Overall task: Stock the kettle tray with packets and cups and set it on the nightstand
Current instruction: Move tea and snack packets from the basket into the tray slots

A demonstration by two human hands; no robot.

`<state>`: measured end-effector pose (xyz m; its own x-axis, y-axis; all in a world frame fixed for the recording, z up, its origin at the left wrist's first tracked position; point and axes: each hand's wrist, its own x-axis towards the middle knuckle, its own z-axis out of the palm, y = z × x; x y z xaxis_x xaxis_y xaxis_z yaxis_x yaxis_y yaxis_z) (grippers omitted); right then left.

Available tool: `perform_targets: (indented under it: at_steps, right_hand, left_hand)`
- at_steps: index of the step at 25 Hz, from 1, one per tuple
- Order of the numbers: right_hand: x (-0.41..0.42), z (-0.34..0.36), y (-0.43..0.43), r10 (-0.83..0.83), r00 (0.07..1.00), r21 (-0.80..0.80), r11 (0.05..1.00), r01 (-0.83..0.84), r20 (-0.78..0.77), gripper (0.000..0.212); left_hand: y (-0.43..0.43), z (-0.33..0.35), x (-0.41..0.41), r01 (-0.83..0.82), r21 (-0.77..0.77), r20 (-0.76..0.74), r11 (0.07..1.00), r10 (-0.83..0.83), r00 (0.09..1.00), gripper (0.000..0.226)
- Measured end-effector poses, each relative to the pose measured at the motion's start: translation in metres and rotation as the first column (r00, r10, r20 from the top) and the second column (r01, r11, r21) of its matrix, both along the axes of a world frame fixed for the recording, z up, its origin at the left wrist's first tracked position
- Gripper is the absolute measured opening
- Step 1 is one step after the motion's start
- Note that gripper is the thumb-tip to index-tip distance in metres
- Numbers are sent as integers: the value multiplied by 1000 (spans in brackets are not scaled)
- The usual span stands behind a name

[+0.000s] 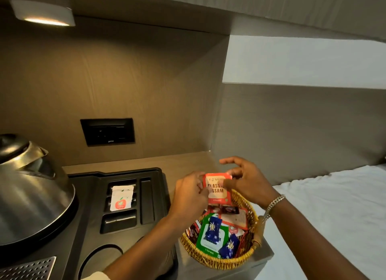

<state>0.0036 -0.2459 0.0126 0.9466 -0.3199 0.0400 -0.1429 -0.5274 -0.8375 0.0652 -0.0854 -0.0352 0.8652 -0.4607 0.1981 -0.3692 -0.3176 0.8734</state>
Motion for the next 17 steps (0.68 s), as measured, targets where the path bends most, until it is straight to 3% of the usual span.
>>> perform_targets:
  at_steps: [3, 5, 9, 12, 17]
  right_hand:
    - [21, 21, 19, 82, 988, 239, 965, -111, 131, 46]
    - [42, 20, 41, 95, 980, 272, 952, -141, 175, 43]
    - [98, -5, 91, 46, 988, 202, 977, -75, 145, 32]
    - [137, -25, 132, 32, 992, 65, 997, -40, 120, 26]
    - [182, -53, 172, 4, 998, -72, 997, 1, 67, 39]
  left_hand:
    - [26, 20, 19, -10, -151, -77, 989, -2, 997, 20]
    - [47, 26, 36, -73, -189, -69, 979, 61, 996, 10]
    - [95, 21, 80, -250, -208, -73, 946, 240, 968, 8]
    - [125, 9, 111, -357, -187, -48, 915, 354, 934, 10]
    - [150, -15, 143, -508, -19, 59, 861, 508, 859, 15]
